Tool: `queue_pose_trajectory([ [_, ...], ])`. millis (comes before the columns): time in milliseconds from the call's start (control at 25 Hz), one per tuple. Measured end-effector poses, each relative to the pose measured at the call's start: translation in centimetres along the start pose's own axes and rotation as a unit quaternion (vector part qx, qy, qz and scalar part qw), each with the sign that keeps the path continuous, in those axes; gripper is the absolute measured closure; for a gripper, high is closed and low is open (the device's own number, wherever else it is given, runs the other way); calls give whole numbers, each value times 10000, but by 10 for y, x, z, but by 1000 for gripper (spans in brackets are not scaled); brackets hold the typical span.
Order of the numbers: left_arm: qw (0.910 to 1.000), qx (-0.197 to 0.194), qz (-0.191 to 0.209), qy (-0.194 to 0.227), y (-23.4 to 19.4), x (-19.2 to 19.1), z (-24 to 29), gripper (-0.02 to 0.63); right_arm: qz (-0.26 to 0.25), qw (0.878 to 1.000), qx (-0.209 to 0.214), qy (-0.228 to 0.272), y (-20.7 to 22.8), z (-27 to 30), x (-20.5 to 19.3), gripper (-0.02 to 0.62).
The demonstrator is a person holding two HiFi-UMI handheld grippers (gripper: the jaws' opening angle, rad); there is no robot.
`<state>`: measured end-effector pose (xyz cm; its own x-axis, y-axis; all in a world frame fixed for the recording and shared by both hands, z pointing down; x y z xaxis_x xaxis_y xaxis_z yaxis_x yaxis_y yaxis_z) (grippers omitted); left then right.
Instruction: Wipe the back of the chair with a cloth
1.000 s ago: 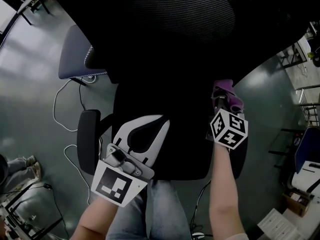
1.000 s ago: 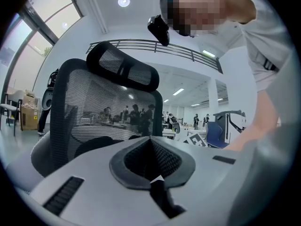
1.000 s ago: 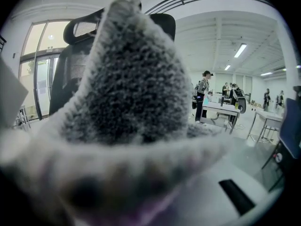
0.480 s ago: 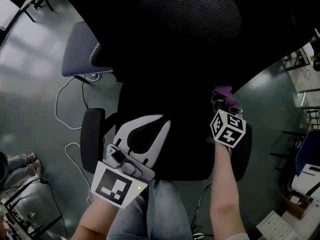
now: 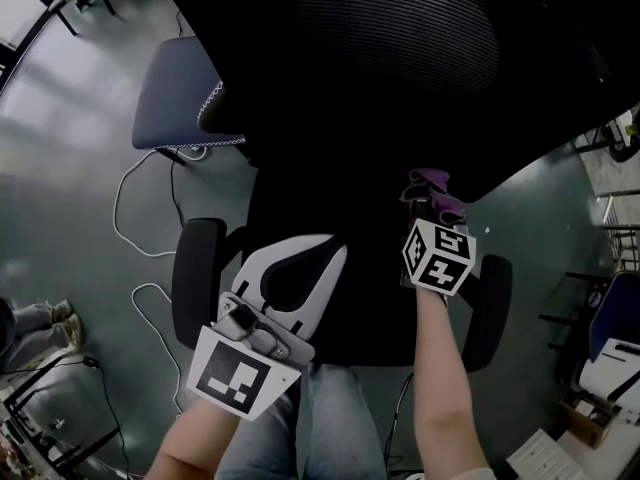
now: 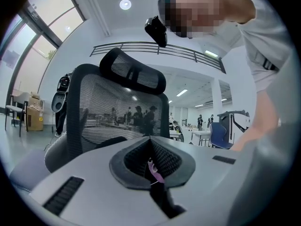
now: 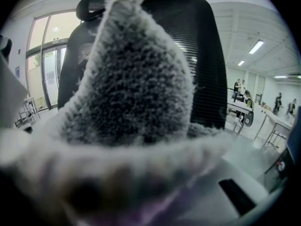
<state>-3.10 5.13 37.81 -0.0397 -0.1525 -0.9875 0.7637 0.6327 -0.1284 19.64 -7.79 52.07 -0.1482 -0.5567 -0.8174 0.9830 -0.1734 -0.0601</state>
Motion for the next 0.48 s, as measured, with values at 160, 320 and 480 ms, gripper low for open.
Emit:
queue_pose_trajectory([
  [160,9999,95,-26,35,-8,-1,-10,595,-204,9991,370,-7,-40,8,6,517],
  [320,9998,211,-48,57,-17,-1,-22,595,-317,9974,649,-17,-77,13,10,517],
  [480,9993,354,-111,85,-26,0,-36,595,-88,9979,639,-47,-97,14,12,517],
])
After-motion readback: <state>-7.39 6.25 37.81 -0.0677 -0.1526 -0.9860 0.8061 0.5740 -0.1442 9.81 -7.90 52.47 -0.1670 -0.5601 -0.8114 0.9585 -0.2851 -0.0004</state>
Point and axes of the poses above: the fingertips, and each gripper's own axes: z forward along the fingers, y to its right, x out of its top, the point moved 9 cm from there along -z, backward along the fingers, and after that the axes turned 4 degrees about -x, right-handed, at the moved point
